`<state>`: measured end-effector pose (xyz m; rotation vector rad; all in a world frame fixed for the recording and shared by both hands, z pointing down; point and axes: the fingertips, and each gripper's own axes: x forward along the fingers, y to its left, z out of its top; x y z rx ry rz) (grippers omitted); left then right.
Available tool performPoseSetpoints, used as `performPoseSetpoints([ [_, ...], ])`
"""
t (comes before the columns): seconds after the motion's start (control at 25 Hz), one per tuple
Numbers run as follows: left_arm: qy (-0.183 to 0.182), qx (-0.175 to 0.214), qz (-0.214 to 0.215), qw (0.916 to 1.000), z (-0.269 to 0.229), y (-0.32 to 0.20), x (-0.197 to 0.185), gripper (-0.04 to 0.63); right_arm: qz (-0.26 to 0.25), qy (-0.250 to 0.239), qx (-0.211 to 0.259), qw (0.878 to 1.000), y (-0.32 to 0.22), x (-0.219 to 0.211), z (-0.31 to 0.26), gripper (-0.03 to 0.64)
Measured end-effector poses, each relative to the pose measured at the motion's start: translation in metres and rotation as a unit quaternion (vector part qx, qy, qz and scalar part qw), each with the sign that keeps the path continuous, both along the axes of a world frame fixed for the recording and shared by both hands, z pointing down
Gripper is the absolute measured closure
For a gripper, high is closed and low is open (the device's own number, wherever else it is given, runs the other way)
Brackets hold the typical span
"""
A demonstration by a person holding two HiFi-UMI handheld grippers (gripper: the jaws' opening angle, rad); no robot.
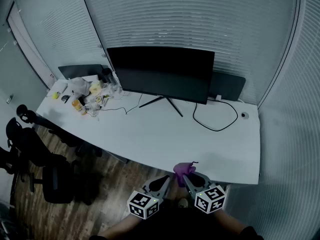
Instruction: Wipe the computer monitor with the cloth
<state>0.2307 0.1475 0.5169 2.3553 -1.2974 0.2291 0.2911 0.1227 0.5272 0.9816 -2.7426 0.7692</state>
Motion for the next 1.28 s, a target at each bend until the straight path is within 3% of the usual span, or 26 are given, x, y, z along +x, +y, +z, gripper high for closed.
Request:
performPoseSetpoints([
  [0.64, -0.002, -0.013, -0.004, 0.9999, 0.008, -0.006, -0.014, 0.591, -0.003, -0.016, -0.019, 1.0, -0.008, -0.016, 0.007, 0.543],
  [0.96, 0.004, -0.014, -0.016, 0.9998, 0.01, -0.013, -0.048, 0.591, 0.0, -0.016, -0.018, 1.0, -0.019, -0.044, 0.008, 0.543],
  [1.28, 0.003, -0.007, 0.014, 0.9999, 0.007, -0.034, -0.082, 0.591, 0.029, -0.011, -0.011, 0.999, -0.035, -0.077, 0.004, 0.543],
])
